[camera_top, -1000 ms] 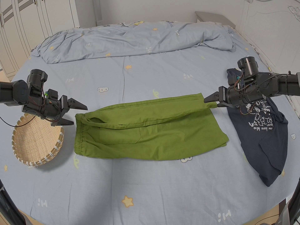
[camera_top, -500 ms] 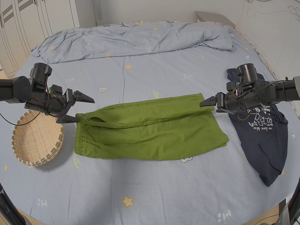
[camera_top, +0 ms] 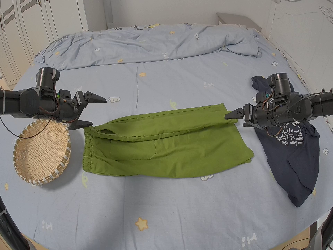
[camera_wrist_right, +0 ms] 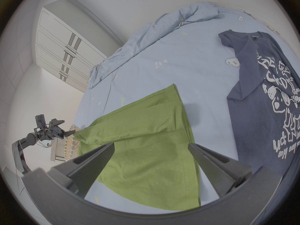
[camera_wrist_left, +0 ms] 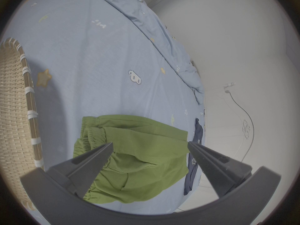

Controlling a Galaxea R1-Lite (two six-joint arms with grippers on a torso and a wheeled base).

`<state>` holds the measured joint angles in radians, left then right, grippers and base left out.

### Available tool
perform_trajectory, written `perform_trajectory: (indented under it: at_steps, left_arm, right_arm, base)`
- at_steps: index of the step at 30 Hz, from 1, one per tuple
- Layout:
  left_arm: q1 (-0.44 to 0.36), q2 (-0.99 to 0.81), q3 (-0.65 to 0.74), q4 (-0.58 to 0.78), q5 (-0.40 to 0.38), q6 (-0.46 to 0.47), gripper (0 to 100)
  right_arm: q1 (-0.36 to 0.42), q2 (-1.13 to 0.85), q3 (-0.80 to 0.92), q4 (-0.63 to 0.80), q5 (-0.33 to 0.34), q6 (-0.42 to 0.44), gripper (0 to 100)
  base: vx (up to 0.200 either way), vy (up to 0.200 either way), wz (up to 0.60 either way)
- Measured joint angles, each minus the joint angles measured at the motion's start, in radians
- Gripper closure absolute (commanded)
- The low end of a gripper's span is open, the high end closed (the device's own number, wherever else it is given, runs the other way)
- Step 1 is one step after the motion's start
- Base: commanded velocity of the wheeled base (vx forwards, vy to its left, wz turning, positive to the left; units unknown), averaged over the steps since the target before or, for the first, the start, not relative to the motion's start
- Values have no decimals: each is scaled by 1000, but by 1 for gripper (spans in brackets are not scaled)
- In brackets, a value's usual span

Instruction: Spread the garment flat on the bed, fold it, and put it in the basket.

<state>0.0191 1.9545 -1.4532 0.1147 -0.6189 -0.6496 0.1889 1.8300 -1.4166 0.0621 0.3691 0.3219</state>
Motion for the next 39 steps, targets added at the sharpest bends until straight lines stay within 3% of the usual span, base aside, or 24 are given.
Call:
perform_trajectory:
  at_steps: [7, 14, 19, 27, 39]
  left_arm:
    - [4, 6, 9, -8, 9, -11, 0]
    - [7, -80, 34, -12, -32, 3, 0]
    - [-48, -114, 71, -4, -40, 67, 0]
    - [-102, -127, 194, 31, -38, 253, 0]
    - [-110, -39, 185, 14, -11, 262, 0]
  right_arm:
    - [-2, -8, -4, 1, 0, 2, 0]
    - [-5, -12, -34, 2, 1, 38, 0]
    - [-3, -18, -54, 2, 3, 52, 0]
    - [-26, -24, -61, 0, 6, 54, 0]
    - [-28, -25, -60, 1, 6, 53, 0]
  base:
    - [0, 0, 0]
    - [0, 0, 0]
    - [0, 0, 0]
    - [0, 0, 0]
    - [0, 0, 0]
